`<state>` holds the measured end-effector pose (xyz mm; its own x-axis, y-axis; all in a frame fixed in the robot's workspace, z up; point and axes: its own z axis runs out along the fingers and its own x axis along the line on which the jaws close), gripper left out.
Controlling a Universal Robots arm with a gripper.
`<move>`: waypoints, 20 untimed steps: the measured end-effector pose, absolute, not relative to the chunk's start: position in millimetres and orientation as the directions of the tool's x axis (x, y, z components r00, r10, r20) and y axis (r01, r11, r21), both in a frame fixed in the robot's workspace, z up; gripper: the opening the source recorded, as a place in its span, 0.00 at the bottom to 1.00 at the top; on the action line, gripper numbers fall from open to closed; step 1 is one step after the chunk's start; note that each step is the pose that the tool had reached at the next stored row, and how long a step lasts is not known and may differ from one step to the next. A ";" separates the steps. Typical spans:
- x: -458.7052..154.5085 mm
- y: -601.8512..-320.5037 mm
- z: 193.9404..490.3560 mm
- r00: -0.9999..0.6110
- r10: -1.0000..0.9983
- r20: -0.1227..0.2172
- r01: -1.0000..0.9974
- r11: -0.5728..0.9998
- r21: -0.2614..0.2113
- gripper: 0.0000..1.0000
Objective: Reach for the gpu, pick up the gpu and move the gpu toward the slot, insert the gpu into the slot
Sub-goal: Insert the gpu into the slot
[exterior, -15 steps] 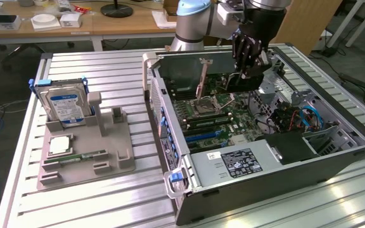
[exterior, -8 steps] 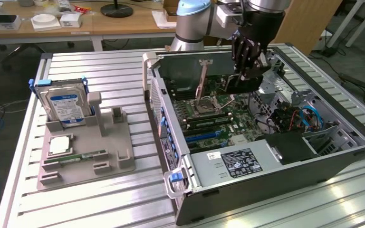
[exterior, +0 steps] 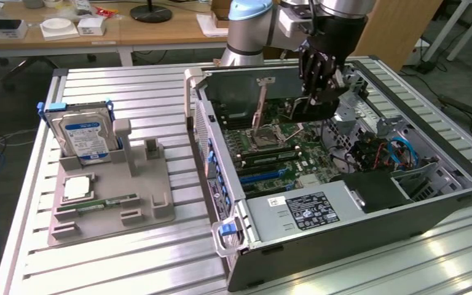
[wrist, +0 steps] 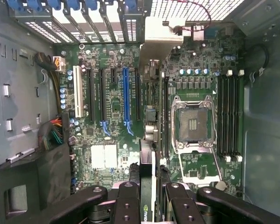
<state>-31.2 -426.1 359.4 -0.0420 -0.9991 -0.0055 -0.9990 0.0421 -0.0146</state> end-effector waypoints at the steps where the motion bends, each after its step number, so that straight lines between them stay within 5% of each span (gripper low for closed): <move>1: -31.8 -426.1 359.2 -0.042 -0.999 -0.005 -0.999 0.042 -0.015 0.26; 20: -33.5 -426.1 346.5 -0.042 -0.999 -0.005 -0.999 0.042 -0.014 0.26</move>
